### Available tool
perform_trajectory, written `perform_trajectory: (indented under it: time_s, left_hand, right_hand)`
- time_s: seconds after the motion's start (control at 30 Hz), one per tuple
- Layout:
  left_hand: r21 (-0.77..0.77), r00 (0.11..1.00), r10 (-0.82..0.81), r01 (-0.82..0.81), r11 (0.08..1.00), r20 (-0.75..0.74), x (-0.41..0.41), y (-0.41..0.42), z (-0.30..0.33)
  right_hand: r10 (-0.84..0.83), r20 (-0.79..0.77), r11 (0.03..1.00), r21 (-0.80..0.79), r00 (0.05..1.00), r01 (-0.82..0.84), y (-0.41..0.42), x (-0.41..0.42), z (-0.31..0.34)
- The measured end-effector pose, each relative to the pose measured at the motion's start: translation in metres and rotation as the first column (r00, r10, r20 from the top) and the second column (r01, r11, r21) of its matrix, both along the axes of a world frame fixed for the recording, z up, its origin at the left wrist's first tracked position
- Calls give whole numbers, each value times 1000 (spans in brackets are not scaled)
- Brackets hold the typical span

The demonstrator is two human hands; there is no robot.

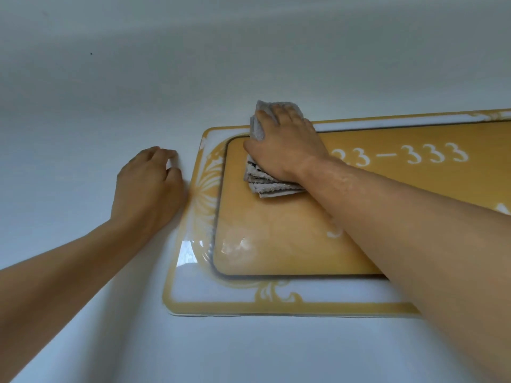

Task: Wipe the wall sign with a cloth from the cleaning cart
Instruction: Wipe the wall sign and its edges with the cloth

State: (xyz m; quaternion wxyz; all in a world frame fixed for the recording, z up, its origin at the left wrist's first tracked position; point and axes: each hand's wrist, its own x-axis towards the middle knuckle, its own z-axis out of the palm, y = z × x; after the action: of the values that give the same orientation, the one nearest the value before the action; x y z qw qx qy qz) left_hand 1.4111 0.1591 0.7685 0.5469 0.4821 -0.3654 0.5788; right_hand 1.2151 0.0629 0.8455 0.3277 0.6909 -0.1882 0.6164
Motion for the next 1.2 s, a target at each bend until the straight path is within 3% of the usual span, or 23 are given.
perform_trajectory:
  time_s: [0.67, 1.2]
  left_hand:
    - [-45, 996, -87, 86, 995, -16, 3, 0, 0]
    - [-13, 999, -42, 42, 999, -5, -2, 1, -6]
  right_hand:
    - [-55, 33, 997, 49, 998, 53, 9, 13, 17]
    - [-3, 18, 1000, 14, 1000, 3, 17, 23, -49]
